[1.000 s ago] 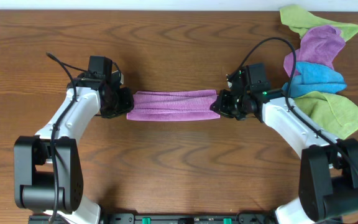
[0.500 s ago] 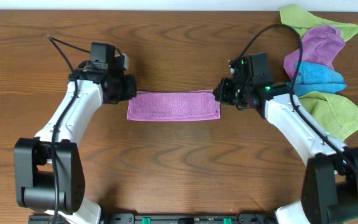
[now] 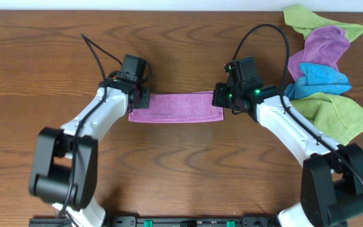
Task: Fold the cloth
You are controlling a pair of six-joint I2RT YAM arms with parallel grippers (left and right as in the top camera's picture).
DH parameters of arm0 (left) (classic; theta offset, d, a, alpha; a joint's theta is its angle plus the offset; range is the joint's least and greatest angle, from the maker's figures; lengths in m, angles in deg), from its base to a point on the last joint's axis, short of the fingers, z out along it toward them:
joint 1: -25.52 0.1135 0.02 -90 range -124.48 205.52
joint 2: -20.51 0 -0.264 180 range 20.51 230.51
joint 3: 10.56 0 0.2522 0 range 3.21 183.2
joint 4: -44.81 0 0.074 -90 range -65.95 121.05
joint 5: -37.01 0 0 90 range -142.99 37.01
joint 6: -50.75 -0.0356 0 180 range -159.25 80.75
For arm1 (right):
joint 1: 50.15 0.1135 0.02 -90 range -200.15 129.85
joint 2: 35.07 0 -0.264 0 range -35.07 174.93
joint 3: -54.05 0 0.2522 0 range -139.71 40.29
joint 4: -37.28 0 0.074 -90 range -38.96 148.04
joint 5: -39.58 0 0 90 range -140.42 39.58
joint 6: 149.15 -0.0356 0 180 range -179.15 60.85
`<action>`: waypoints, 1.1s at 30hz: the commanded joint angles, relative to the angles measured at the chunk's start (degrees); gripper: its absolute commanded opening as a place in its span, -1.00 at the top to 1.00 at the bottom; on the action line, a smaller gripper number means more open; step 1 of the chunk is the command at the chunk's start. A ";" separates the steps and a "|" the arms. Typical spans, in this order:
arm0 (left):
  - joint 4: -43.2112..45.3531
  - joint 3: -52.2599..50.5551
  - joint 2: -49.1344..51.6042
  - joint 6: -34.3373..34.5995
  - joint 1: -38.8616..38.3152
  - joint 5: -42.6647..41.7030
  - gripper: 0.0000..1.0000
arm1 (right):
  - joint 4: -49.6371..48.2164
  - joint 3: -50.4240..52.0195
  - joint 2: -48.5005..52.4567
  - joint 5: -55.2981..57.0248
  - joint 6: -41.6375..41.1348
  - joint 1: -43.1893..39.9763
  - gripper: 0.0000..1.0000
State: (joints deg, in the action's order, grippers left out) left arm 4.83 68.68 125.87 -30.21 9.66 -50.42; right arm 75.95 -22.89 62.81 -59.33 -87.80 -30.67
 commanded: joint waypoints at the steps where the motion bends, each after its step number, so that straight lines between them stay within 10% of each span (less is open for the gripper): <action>1: 0.11 -0.61 3.13 0.81 0.02 0.50 0.88 | 0.46 -0.50 0.63 1.18 0.00 0.11 0.97; 6: 0.07 -0.61 6.10 0.85 0.02 -2.08 0.88 | 1.75 -0.50 0.63 -2.29 0.02 -2.67 0.92; 9: -0.31 -0.61 6.99 0.90 0.02 -2.19 0.88 | 2.62 -0.50 0.63 -8.98 1.62 -6.86 0.32; 11: -0.55 -0.61 7.06 0.90 0.02 -2.19 0.88 | 3.23 -0.48 0.66 -14.69 4.11 -9.92 -0.58; 13: -0.57 -0.61 7.06 0.85 0.02 -2.16 0.88 | 2.99 -0.04 0.72 -22.82 7.30 -12.83 -0.97; 33: -0.50 -0.61 7.06 2.10 0.02 -2.64 0.88 | -2.58 0.35 19.67 -35.82 7.21 -12.72 -0.84</action>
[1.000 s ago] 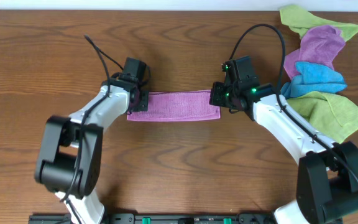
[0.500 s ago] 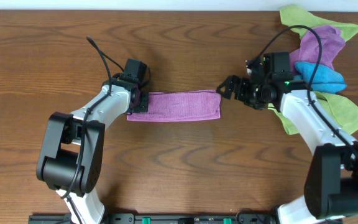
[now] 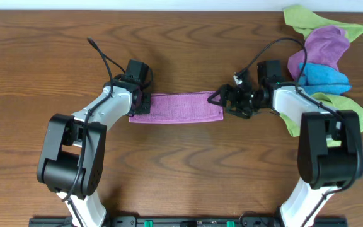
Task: Fold the cloth
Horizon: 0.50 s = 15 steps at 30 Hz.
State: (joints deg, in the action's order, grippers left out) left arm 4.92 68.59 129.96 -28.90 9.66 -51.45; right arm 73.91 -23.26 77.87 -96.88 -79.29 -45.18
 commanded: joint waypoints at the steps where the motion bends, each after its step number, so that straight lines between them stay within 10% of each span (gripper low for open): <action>1: -0.59 -0.52 2.97 1.03 0.02 -1.64 0.88 | -1.36 0.72 5.27 0.70 -1.38 2.34 -0.76; 4: -0.35 -0.50 2.95 1.27 0.02 -3.43 0.89 | -2.78 0.72 6.12 0.13 -2.10 4.52 -0.31; 6: -0.74 -0.04 2.89 1.25 0.09 -4.50 0.88 | -2.91 0.61 5.99 -0.15 -2.16 4.48 0.84; 7: -1.57 0.44 2.58 1.22 0.11 -4.50 0.88 | -2.89 0.57 5.95 -0.59 -2.45 4.11 0.97; 15: -9.92 7.65 -9.92 1.20 0.20 -4.33 0.89 | 7.54 -0.76 -2.93 6.43 -2.73 -1.90 0.97</action>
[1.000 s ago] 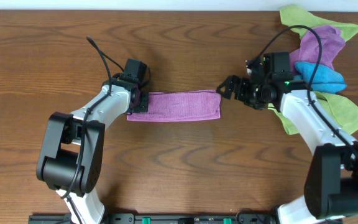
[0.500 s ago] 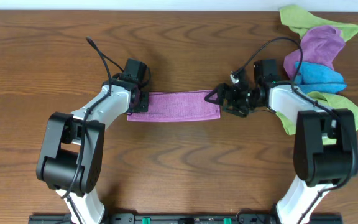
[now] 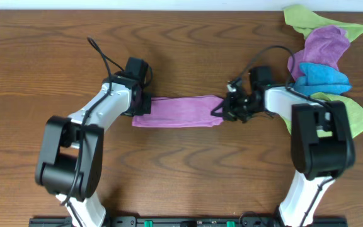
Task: Fold the cloth
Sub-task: 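Fold the strip's right end leftward with the right gripper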
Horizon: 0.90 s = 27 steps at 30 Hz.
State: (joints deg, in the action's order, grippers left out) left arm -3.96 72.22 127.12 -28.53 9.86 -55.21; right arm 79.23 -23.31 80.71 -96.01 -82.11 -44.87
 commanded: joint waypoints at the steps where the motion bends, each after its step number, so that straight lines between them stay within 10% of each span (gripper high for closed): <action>1: -1.75 4.42 -9.55 0.83 0.00 -0.50 0.88 | 4.37 -0.98 -7.65 8.28 0.79 -2.75 0.97; 9: -10.71 4.48 -27.56 0.92 -0.02 0.26 0.88 | 22.18 -5.99 -21.51 40.87 2.01 -0.42 0.97; 27: -18.62 4.42 -41.66 4.94 -0.02 -1.90 0.88 | 12.90 -14.12 -8.00 54.01 -6.78 22.43 0.97</action>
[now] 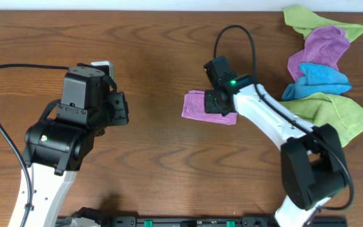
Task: Fold the cloth
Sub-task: 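Fold the strip's right end leftward with the right gripper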
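Observation:
The purple cloth (197,108) lies on the table (169,50) as a small folded rectangle right of centre. My right gripper (215,101) is low over the cloth's right half, and its body hides the fingertips, so its state is unclear. My left gripper (118,108) is well left of the cloth. That arm is raised close to the camera, with nothing seen in its fingers, and whether they are open or shut does not show.
A pile of other cloths sits at the back right: a green one (320,17), a purple one (323,47), a blue one (325,79) and another green one (339,113). A dark rail (181,222) runs along the table's front edge.
The cloth was a long strip held at both ends. Now it is a short folded rectangle under the right gripper. The left gripper has let go and stands far to the left, raised.
First the cloth lay flat as a long strip with a gripper at each end. Later both grippers had its ends and the strip was lifted and sagging. By now it is folded to about half that length on the right, and the left arm is away from it.

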You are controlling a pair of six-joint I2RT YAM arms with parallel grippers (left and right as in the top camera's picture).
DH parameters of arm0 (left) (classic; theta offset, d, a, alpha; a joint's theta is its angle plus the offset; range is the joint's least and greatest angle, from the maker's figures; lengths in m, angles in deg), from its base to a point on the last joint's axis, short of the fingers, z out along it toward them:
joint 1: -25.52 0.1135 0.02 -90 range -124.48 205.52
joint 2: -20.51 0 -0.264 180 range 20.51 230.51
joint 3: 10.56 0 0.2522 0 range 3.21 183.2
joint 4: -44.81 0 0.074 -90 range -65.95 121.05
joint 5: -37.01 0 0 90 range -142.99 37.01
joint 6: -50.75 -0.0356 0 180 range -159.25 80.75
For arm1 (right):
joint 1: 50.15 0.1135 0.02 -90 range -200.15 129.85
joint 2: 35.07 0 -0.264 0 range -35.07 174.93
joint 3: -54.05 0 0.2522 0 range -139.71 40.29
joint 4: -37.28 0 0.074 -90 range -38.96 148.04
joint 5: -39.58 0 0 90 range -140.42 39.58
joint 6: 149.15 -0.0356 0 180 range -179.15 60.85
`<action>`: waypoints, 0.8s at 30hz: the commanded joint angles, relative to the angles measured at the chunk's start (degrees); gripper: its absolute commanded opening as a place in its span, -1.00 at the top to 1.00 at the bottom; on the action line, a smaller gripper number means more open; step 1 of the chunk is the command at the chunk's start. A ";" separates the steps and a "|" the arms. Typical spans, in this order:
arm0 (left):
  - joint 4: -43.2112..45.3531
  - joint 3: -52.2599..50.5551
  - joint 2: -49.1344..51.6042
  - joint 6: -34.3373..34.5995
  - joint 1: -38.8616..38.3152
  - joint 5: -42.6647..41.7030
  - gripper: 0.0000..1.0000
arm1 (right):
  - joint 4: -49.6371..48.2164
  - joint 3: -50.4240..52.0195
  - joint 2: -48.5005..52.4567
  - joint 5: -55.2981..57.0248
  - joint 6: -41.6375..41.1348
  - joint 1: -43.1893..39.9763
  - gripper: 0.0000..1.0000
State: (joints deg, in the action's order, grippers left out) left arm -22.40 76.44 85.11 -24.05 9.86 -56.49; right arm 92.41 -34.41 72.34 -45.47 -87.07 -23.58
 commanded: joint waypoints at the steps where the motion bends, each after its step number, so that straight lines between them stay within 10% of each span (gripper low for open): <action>1: -0.17 0.20 0.46 0.46 -0.02 -0.61 0.88 | -0.24 -3.76 0.50 4.04 -1.75 1.29 0.97; 24: -0.15 0.09 2.64 0.46 -0.02 -0.59 0.88 | -3.50 -4.98 3.37 5.05 13.07 9.31 0.97</action>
State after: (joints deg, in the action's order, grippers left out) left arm -22.47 76.44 87.55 -24.02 9.86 -56.93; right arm 89.26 -38.74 73.92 -40.90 -76.41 -14.99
